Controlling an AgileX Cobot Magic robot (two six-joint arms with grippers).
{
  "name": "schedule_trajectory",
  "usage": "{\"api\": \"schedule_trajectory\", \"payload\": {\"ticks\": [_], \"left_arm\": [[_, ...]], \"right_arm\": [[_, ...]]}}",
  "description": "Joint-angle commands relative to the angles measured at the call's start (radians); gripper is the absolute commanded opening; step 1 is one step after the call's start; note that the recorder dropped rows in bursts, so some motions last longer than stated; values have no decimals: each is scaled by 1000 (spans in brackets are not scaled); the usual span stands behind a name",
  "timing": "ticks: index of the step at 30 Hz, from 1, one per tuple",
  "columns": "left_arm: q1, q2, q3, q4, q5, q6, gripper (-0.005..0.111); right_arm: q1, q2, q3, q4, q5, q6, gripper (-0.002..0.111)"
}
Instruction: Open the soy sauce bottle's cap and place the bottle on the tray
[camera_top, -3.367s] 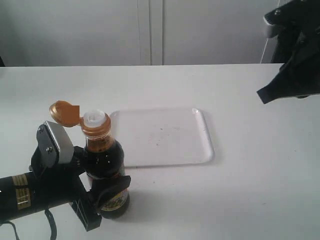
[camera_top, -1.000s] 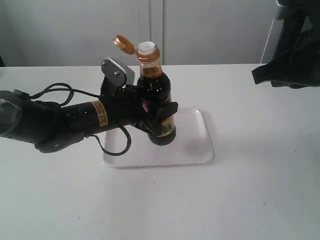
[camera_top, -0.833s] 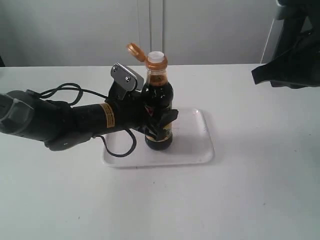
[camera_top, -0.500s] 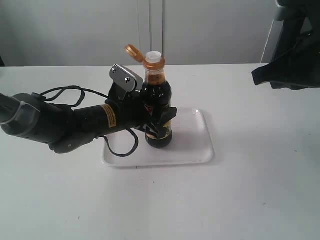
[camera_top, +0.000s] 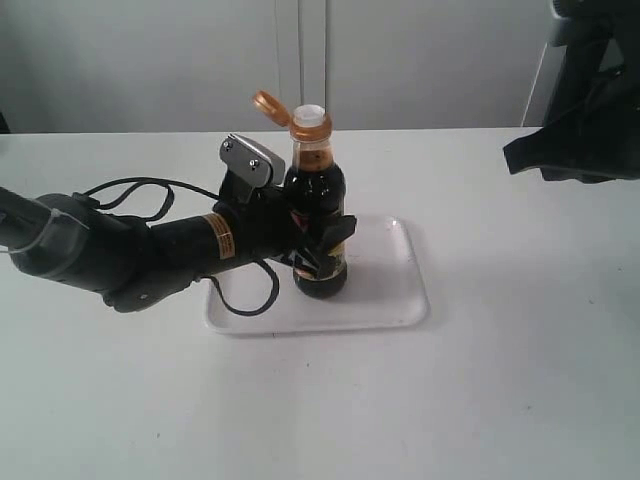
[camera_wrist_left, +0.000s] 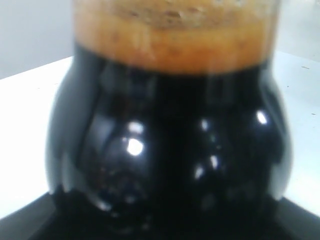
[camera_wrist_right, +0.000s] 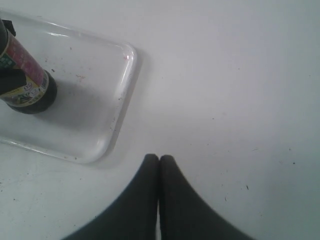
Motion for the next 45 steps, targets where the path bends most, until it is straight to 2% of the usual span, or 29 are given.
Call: {"api": "schedule_trajectory", "payload": {"ticks": [1,5,8,11,30,45], "left_arm": [[-3,-31,-14,-17,-51,-14,37],[-5,-31,-14,-17,-51,-17,69],[-5,-31,-14,-17,-64,-17,82],[-5,-31,-14,-17,-98,-17,88],[-5,-123,-14,14,-99,-15,89],[-5,-226,-14,14,-48,-11,89]], "right_arm": [[-7,-3,4,4,-9,4,0],[-7,-3,4,4,-9,4,0],[-7,-3,4,4,-9,4,0],[-7,-3,4,10,-7,4,0],[-7,-3,4,12,-5,4,0],[-7,-3,4,12,-5,4,0]]}}
